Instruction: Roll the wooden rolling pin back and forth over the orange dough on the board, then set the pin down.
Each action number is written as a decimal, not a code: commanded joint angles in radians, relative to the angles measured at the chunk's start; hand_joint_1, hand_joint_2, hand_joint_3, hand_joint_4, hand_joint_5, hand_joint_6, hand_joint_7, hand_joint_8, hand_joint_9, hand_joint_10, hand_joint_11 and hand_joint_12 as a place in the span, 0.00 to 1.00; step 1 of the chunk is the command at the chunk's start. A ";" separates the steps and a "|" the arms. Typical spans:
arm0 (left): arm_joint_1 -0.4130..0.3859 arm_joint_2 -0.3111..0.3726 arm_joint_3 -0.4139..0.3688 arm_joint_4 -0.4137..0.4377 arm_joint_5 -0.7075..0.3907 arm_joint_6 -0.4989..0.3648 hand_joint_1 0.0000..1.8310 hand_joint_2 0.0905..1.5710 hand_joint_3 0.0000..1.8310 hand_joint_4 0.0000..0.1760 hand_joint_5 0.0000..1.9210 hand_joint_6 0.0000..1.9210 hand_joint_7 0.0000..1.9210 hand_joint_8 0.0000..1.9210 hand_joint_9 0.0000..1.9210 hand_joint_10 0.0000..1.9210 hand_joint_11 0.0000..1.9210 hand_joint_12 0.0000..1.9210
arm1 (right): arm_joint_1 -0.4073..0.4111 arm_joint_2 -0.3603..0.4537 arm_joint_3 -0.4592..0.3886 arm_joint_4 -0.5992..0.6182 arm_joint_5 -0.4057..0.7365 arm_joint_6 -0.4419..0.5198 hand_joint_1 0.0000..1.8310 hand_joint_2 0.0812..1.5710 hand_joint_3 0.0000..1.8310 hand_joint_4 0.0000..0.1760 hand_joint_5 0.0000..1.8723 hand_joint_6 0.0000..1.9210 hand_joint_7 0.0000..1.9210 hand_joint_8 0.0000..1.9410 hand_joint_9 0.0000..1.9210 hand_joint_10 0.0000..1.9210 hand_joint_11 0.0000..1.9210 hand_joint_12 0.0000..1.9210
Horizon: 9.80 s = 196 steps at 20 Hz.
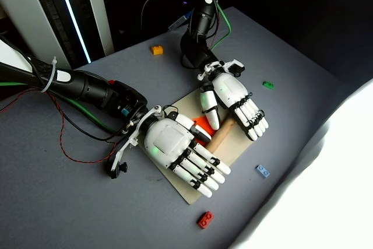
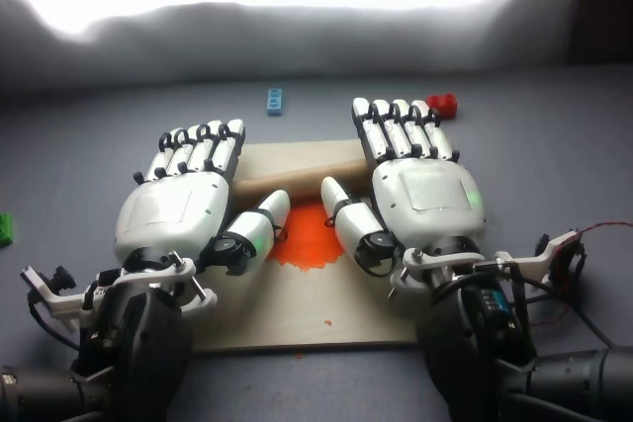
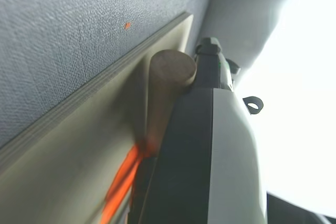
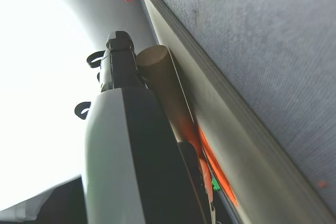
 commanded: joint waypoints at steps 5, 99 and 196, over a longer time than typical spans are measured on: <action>-0.007 -0.007 0.016 0.039 -0.062 -0.014 0.00 0.92 0.00 0.00 0.00 0.00 0.00 0.00 0.00 0.00 0.00 0.00 | 0.007 0.001 0.014 -0.035 0.059 0.013 0.00 0.92 0.01 0.00 0.00 0.00 0.01 0.00 0.00 0.00 0.00 0.00; 0.073 0.012 -0.036 0.092 -0.061 -0.110 0.00 0.95 0.00 0.00 0.12 0.00 0.15 0.00 0.12 0.00 0.00 0.24 | -0.035 0.032 -0.037 -0.032 0.019 0.006 0.00 0.93 0.00 0.00 0.17 0.01 0.16 0.00 0.13 0.00 0.00 0.32; 0.251 0.138 -0.375 0.245 -0.257 -0.088 0.00 0.94 0.00 0.00 0.09 0.00 0.12 0.00 0.10 0.00 0.00 0.22 | -0.147 0.117 -0.391 -0.153 0.224 -0.213 0.00 0.91 0.00 0.00 0.13 0.00 0.16 0.00 0.14 0.00 0.00 0.32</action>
